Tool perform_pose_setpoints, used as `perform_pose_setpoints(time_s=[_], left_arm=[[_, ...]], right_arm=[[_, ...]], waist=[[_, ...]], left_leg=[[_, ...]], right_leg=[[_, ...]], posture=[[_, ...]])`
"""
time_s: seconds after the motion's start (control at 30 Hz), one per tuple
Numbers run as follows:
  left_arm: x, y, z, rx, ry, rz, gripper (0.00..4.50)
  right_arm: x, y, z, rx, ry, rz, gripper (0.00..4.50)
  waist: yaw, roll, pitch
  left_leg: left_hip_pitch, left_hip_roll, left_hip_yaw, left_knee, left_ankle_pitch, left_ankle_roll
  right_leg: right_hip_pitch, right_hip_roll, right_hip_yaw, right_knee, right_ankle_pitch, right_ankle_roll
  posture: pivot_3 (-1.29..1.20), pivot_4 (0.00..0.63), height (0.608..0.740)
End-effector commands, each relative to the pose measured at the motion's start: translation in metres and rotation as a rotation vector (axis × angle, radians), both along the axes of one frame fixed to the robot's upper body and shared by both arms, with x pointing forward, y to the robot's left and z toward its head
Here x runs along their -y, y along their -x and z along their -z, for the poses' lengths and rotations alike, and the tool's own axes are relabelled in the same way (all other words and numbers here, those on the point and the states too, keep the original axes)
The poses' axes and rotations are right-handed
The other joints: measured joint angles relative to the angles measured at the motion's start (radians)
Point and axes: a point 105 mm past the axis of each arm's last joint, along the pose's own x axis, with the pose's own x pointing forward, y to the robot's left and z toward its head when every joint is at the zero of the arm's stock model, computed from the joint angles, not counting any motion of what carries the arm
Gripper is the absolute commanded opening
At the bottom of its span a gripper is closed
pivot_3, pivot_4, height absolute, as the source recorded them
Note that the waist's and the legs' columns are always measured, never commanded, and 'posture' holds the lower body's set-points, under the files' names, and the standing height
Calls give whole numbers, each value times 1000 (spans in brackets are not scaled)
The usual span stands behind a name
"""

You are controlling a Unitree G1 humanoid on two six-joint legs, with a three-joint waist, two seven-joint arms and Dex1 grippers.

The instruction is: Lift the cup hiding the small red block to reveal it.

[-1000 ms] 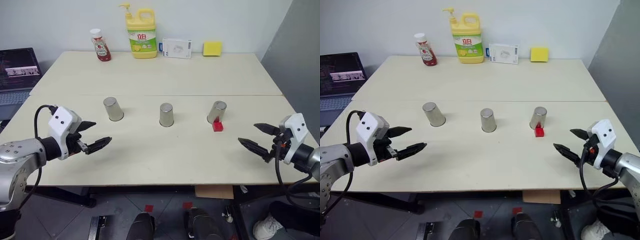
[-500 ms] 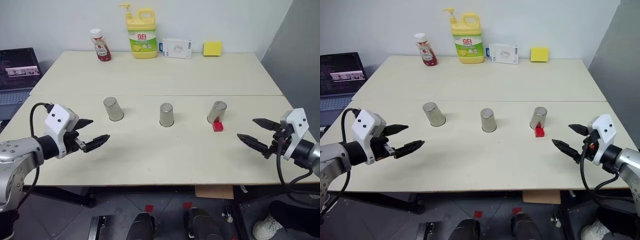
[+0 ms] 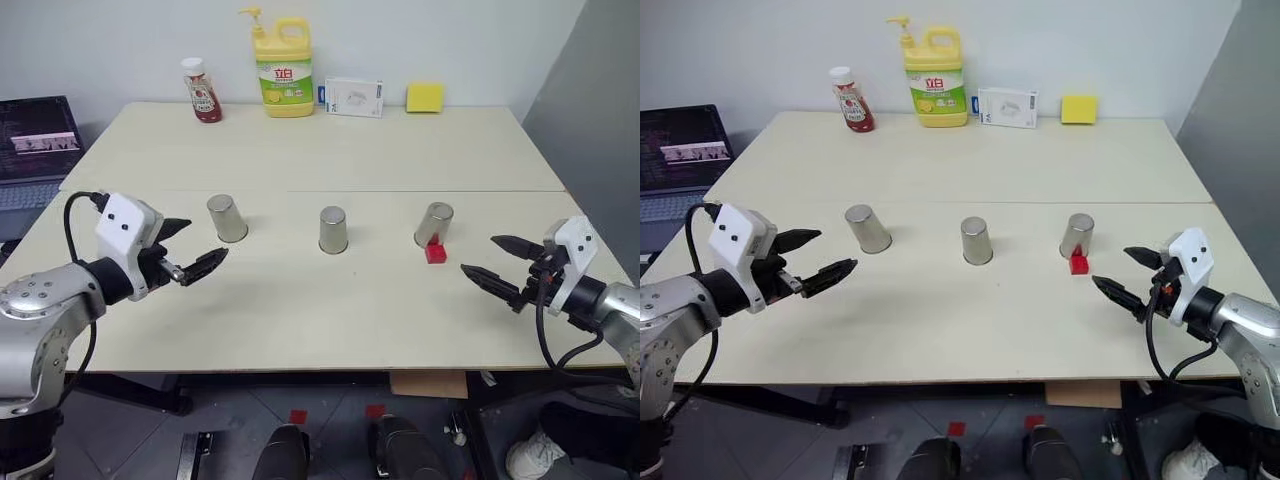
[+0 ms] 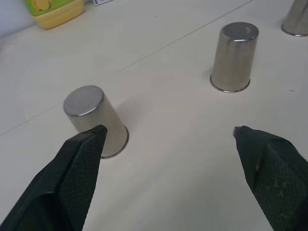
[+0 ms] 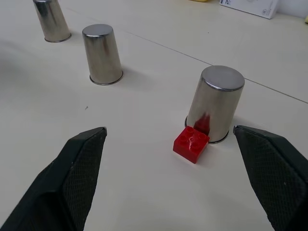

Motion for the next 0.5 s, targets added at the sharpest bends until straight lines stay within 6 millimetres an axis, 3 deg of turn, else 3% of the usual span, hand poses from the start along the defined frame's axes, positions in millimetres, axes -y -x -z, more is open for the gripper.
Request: perform_pose_setpoints(time_s=[0.03,0.2,0.5], left_arm=[[9,9,-7,11,0,41,4500],[7,22,0,-47,-7,82,4500],[-10,20,0,-33,-54,50,4500]], right_arm=[[0,2,-17,35,9,-25,4486],[-1,8,-16,-11,39,-73,4486],[-7,11,-14,-9,2,-55,4486]], waist=[[1,0,0],[2,0,0],[2,0,0]], left_leg=[[0,0,0,0,0,0],[0,0,0,1,0,0],[2,0,0,0,0,0]], right_leg=[[0,0,0,0,0,0],[0,0,0,0,0,0],[1,0,0,0,0,0]], posture=[[0,150,740],[0,150,740],[0,150,740]])
